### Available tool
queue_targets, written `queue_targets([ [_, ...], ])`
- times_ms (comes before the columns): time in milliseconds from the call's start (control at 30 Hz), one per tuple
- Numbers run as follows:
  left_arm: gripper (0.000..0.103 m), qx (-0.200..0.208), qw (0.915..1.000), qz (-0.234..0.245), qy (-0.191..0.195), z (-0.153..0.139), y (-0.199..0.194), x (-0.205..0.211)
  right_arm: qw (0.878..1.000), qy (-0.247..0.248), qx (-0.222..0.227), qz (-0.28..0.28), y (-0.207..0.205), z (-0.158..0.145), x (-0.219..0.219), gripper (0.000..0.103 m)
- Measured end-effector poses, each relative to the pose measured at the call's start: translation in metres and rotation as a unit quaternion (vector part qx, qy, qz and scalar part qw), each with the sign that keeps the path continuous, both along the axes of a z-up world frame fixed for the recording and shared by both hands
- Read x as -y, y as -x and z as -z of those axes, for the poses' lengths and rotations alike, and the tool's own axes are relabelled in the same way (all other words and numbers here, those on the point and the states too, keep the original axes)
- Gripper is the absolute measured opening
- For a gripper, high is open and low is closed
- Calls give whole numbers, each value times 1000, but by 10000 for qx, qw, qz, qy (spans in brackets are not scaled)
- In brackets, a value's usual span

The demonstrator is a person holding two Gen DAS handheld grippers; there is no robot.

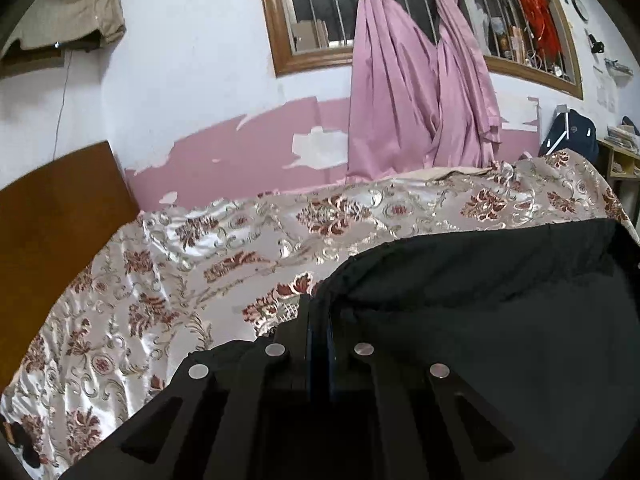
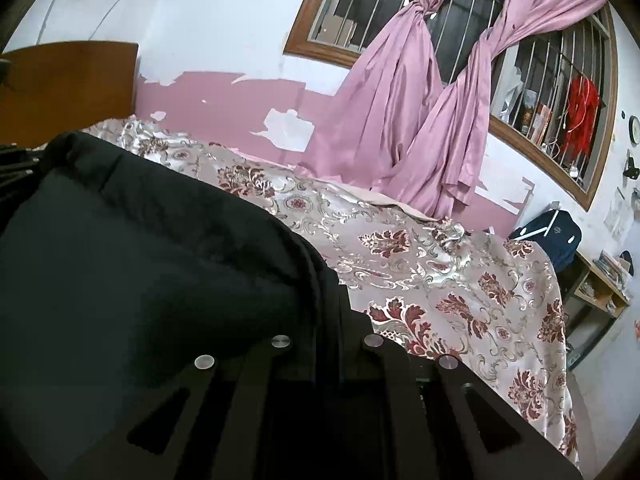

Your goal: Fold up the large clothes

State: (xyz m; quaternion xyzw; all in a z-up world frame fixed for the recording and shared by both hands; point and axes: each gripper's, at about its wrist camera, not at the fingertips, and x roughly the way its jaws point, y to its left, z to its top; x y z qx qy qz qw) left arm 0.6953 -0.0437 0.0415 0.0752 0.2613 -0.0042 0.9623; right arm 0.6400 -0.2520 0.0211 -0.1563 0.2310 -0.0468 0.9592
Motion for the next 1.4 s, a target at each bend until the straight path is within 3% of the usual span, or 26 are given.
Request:
queue_targets([
  [333,7,-662,9970,101,386,28,-30,-7,9985,-307,-463,-34,-38,36,7,7],
  [467,10,-720,9961,146,483,26,-29,-12,9975,-329,-625,-40,-42,40,7,10],
  [567,14,-794,9950,205,573,24,-28,-15,9968,-422,-678,-4,-43,35,12,27],
  [600,15,-809,9946,223,613,23,-29,-17,9967,-487,-645,52,-42,31,16,44],
  [633,24,-789,9943,250,673,21,-27,-19,9966,-558,-601,80,-42,28,19,57],
  [667,32,-717,9942,269,756,18,-25,-21,9962,-697,-507,107,-40,23,24,59],
  [733,83,-431,9942,246,954,8,-17,-27,9939,-1027,-377,123,-37,13,33,61],
  [767,95,-194,9939,198,1070,1,-11,-31,9919,-1206,-366,127,-36,9,37,61],
  [833,96,104,9912,227,1297,-10,-2,-37,9894,-1408,-324,120,-33,5,44,71],
  [933,97,91,9887,305,1465,-17,4,-40,9868,-1614,-137,69,-23,-3,50,90],
  [967,97,101,9881,346,1492,-18,8,-41,9853,-1702,-109,41,-20,-3,52,92],
  [1067,97,95,9873,551,1486,-14,28,-41,9796,-2008,-90,-65,-6,-3,56,93],
  [1233,97,-31,9854,1057,1334,13,66,-31,9640,-2548,-455,-603,25,17,57,93],
  [1400,97,-388,9876,1133,1018,36,62,-10,9648,-2465,-705,-592,30,47,55,93],
])
